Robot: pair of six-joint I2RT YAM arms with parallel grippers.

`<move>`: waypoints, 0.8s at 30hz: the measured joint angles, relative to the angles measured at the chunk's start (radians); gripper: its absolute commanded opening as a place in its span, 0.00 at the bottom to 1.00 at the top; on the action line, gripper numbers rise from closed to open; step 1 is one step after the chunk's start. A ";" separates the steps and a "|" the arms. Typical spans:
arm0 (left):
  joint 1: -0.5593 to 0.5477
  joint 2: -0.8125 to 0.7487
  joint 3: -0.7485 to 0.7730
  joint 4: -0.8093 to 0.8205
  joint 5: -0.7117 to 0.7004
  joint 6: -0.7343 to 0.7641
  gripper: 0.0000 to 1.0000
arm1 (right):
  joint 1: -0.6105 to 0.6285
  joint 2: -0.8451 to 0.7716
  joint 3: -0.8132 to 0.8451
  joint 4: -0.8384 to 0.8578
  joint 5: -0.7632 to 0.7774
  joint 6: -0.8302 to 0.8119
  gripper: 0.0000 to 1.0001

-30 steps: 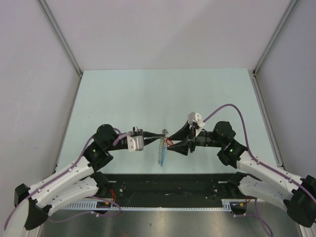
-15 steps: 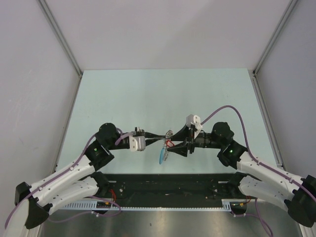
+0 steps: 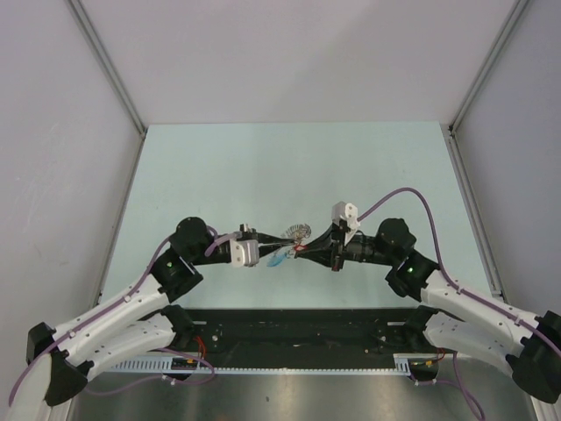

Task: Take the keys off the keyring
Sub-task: Remove the key from the keyring.

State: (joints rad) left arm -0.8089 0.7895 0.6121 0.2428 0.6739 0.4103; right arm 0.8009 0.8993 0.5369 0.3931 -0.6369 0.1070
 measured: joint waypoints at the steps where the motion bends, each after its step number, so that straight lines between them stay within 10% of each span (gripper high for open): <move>1: 0.000 0.003 0.004 -0.002 -0.001 0.001 0.00 | 0.000 -0.009 0.000 -0.007 0.010 -0.003 0.00; 24: -0.001 0.022 0.018 -0.029 -0.061 0.043 0.00 | -0.003 -0.094 0.000 -0.096 0.113 -0.014 0.03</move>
State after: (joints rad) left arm -0.8101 0.8116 0.6300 0.2138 0.6132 0.4538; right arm 0.7982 0.8055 0.5365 0.2974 -0.5236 0.0925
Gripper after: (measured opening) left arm 0.005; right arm 0.029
